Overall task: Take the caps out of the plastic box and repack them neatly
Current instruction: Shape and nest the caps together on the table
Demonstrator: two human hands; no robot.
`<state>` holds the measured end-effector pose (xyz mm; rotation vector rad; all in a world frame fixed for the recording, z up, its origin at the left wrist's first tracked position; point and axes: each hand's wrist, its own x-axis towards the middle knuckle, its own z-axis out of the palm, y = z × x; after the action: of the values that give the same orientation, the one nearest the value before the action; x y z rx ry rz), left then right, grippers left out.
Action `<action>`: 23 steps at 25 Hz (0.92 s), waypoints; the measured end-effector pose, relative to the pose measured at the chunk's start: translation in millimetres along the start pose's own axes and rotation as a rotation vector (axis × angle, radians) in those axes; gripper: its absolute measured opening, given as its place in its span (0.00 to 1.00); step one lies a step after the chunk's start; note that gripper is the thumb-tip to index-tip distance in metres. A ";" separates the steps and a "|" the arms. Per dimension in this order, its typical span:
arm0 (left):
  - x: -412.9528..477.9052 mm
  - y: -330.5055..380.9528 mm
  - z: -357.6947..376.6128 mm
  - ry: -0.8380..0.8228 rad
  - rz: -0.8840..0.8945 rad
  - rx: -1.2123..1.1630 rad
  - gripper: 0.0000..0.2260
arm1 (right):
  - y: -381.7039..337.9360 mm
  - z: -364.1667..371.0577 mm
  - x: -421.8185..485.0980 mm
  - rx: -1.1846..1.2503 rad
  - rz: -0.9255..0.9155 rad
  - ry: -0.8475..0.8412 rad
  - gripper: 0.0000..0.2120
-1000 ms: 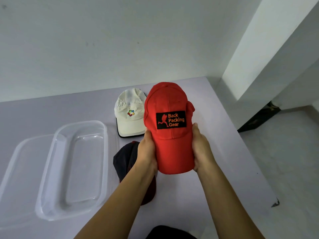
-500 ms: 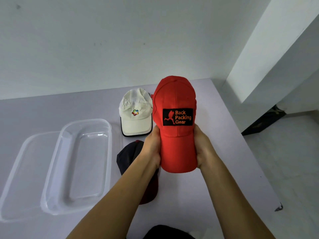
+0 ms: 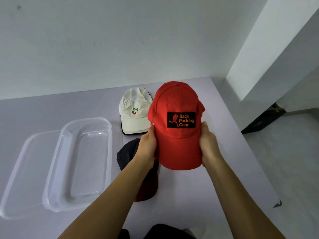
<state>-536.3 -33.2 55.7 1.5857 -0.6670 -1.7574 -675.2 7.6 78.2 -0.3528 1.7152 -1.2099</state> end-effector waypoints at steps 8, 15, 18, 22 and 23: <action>-7.5 -16.9 10.2 0.049 -0.144 -0.140 0.15 | 27.8 7.2 -14.2 0.284 0.269 -0.183 0.21; -9.8 -30.7 -1.7 0.043 -0.163 -0.062 0.18 | 22.0 -6.3 -13.8 0.063 0.173 -0.124 0.23; -3.1 -22.3 -7.4 0.077 -0.055 -0.013 0.18 | 19.0 -10.9 -15.2 -0.096 0.050 -0.115 0.24; -12.1 -22.6 -4.7 0.011 -0.059 -0.075 0.14 | 16.1 -0.6 -33.7 -0.045 0.078 -0.200 0.21; -12.9 -27.0 -5.9 0.006 -0.080 -0.126 0.13 | 13.0 0.1 -35.9 -0.061 0.029 -0.191 0.20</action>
<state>-533.7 -5.6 43.0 1.5502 -0.4858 -1.8149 -654.0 38.2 86.6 -0.4635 1.5889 -1.0688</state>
